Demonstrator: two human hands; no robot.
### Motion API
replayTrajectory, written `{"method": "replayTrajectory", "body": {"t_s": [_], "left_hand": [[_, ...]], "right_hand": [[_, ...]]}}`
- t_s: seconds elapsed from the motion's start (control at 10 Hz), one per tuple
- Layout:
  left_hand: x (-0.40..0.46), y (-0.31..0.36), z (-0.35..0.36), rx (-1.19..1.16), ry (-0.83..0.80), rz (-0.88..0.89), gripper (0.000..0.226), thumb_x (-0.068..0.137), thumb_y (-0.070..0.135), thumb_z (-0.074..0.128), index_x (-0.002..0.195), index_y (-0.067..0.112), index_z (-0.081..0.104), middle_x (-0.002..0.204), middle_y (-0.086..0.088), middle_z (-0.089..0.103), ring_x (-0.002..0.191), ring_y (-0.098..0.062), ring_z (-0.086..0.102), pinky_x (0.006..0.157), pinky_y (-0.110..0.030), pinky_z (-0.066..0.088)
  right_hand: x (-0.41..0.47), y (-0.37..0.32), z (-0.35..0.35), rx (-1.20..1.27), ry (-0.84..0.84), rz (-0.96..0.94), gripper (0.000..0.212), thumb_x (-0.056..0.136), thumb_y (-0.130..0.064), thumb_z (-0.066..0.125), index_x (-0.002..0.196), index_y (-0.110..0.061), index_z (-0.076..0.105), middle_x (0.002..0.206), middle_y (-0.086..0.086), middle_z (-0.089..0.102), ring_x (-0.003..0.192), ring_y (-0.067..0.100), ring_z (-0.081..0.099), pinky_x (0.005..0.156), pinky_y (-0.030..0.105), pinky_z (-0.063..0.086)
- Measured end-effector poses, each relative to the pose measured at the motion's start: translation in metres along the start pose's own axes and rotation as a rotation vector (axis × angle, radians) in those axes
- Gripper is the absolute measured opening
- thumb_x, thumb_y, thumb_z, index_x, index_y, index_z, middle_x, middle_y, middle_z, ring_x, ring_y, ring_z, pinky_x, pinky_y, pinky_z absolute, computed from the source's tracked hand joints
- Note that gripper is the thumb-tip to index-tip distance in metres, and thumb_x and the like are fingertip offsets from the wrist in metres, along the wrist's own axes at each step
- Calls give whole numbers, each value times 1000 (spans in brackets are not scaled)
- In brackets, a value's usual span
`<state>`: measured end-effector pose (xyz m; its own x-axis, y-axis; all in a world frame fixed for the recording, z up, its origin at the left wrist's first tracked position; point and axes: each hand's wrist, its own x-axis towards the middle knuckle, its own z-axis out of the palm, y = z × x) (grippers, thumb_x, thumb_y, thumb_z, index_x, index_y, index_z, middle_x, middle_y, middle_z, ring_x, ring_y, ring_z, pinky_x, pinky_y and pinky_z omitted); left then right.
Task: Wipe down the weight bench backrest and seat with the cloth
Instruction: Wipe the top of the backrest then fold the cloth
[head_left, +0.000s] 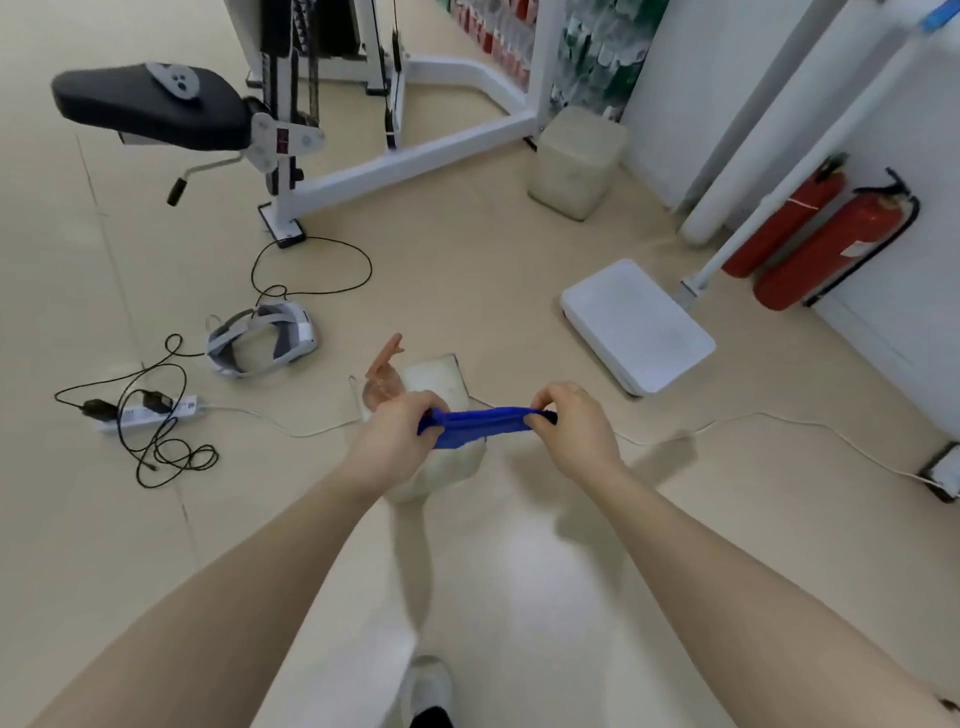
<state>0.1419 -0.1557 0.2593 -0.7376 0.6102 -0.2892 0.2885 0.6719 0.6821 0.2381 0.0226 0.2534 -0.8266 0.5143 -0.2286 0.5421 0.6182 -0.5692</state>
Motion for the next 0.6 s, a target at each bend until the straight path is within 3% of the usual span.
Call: {"method": "replayTrajectory", "body": {"t_s": [0.1, 0.3, 0.4, 0.5, 0.6], "left_hand": [[43, -52, 17, 14, 26, 2, 17, 86, 3, 51, 96, 10, 62, 84, 3, 54, 71, -17, 47, 56, -14, 32], [99, -162, 80, 84, -70, -159, 24, 89, 7, 46, 108, 10, 61, 98, -9, 63, 90, -29, 55, 72, -29, 39], [123, -189, 96, 68, -55, -191, 23, 89, 6, 44, 103, 11, 61, 93, -7, 61, 85, -28, 54, 72, -31, 40], [151, -202, 100, 9, 21, -188, 32, 90, 6, 41, 117, 12, 56, 116, -7, 59, 102, -28, 53, 84, -32, 41], [160, -200, 91, 121, 97, -87, 40, 88, 7, 44, 127, 11, 50, 135, -5, 49, 124, -27, 41, 101, -37, 37]], "right_hand": [[41, 10, 53, -12, -28, 23, 5, 85, -14, 59, 87, -10, 60, 95, 2, 59, 80, 17, 50, 65, 30, 38], [92, 48, 171, -51, -200, 147, 2, 86, -13, 56, 84, -13, 56, 89, 7, 65, 77, 28, 63, 71, 37, 52], [111, 56, 204, 11, -187, 224, 5, 87, -10, 53, 83, -14, 54, 86, 6, 63, 81, 27, 62, 73, 36, 52], [136, 51, 218, 193, -127, 247, 20, 90, -9, 51, 110, -11, 55, 109, 5, 58, 101, 24, 58, 83, 28, 46], [140, 40, 214, 169, -155, 174, 50, 94, -13, 46, 141, -15, 29, 153, 1, 21, 123, 22, 48, 101, 33, 40]]}}
